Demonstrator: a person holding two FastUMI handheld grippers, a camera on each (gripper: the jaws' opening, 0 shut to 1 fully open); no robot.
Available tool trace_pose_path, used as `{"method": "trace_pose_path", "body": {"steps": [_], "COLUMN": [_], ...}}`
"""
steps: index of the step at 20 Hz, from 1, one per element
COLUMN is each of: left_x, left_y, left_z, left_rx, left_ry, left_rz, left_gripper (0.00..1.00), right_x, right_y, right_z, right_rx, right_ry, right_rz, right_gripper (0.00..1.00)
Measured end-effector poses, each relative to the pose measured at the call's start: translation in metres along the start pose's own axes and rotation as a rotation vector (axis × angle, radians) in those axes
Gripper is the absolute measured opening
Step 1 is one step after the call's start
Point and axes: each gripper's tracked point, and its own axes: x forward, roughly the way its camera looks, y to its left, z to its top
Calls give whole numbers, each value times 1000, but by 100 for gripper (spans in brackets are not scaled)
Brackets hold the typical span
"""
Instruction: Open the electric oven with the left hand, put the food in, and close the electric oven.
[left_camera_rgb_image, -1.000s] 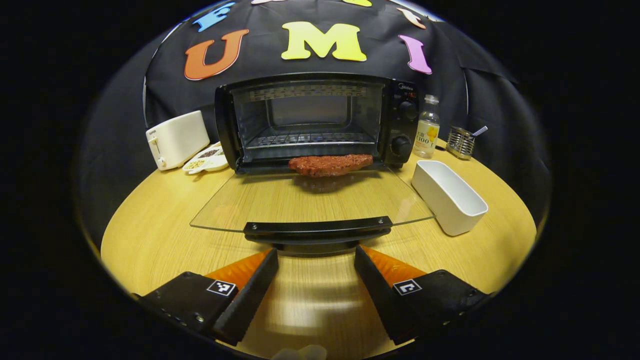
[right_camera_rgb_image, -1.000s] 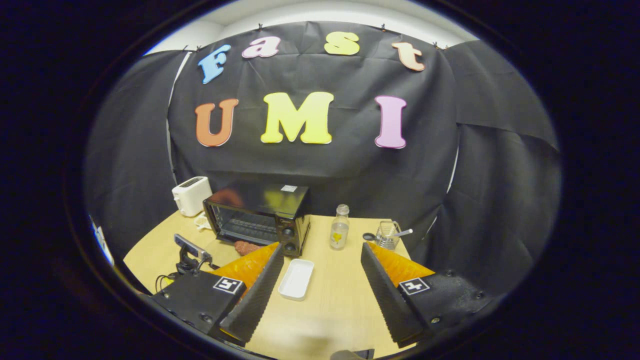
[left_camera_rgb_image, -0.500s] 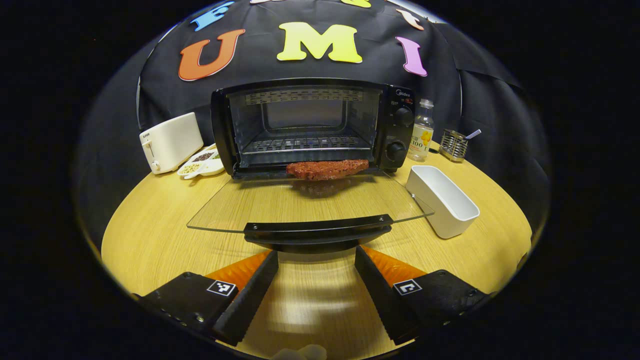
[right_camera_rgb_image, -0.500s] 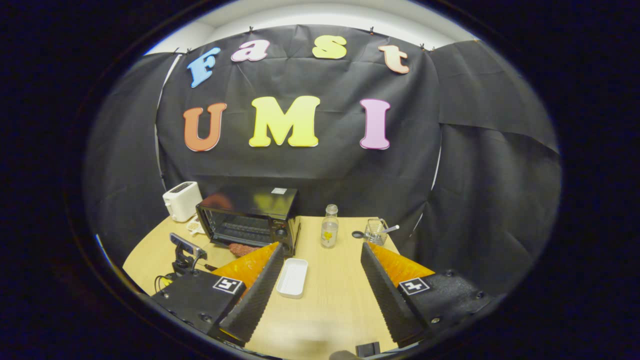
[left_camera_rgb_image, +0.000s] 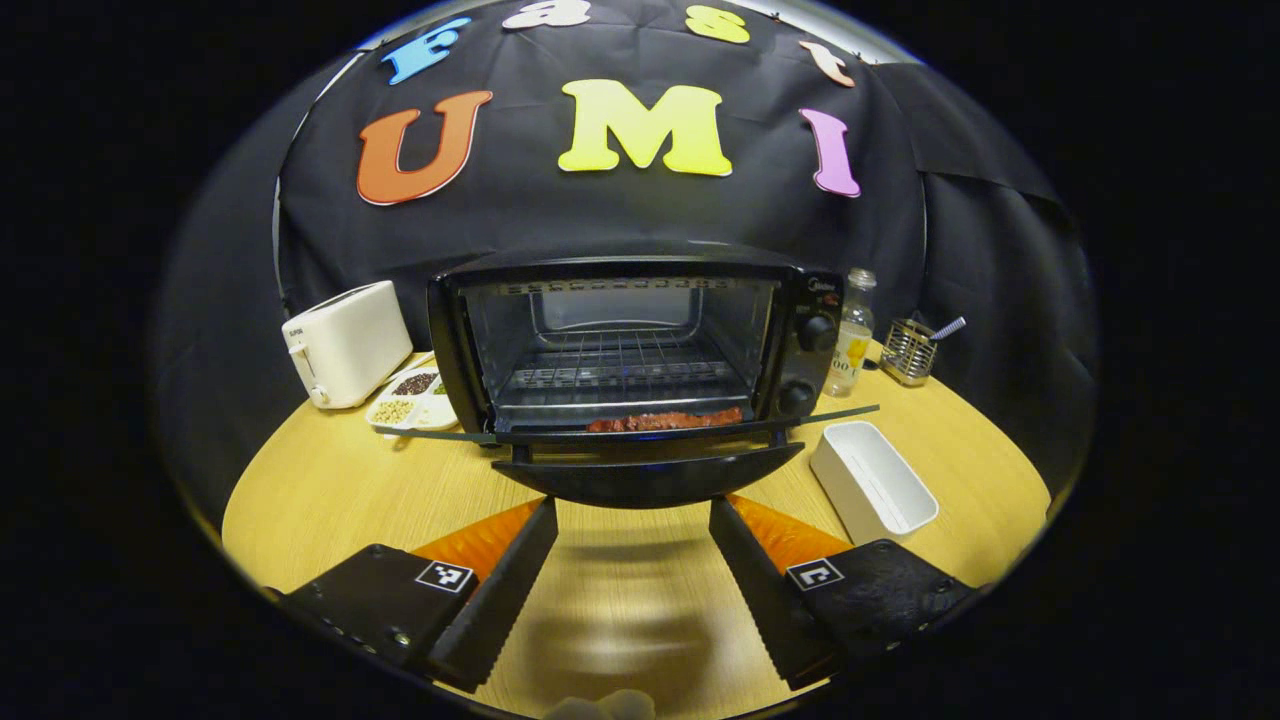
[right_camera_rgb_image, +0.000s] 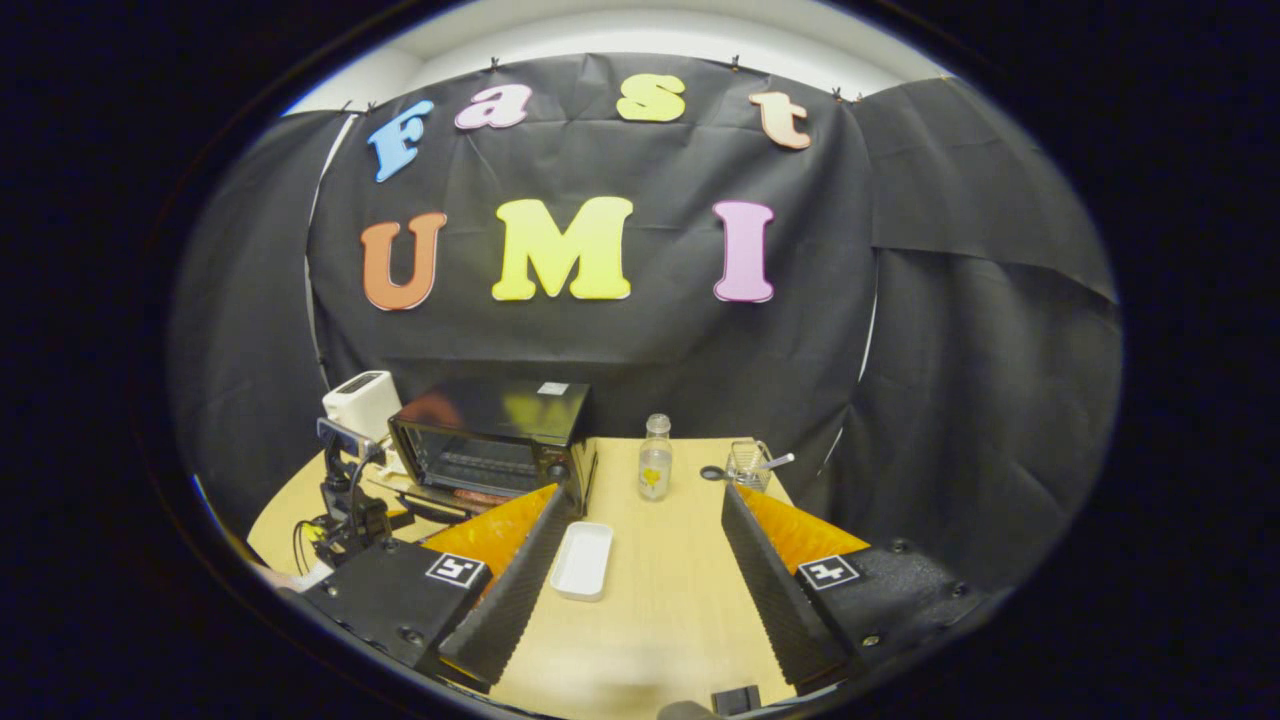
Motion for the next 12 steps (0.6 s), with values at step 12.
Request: {"method": "trace_pose_path", "body": {"steps": [12], "left_x": [52], "left_y": [-3], "left_z": [79], "left_rx": [24], "left_ry": [-73], "left_rz": [-7], "left_gripper": [98], "right_x": [3], "right_y": [-23], "right_z": [5], "right_rx": [30], "right_ry": [-10], "right_rz": [-45], "right_gripper": [99]}}
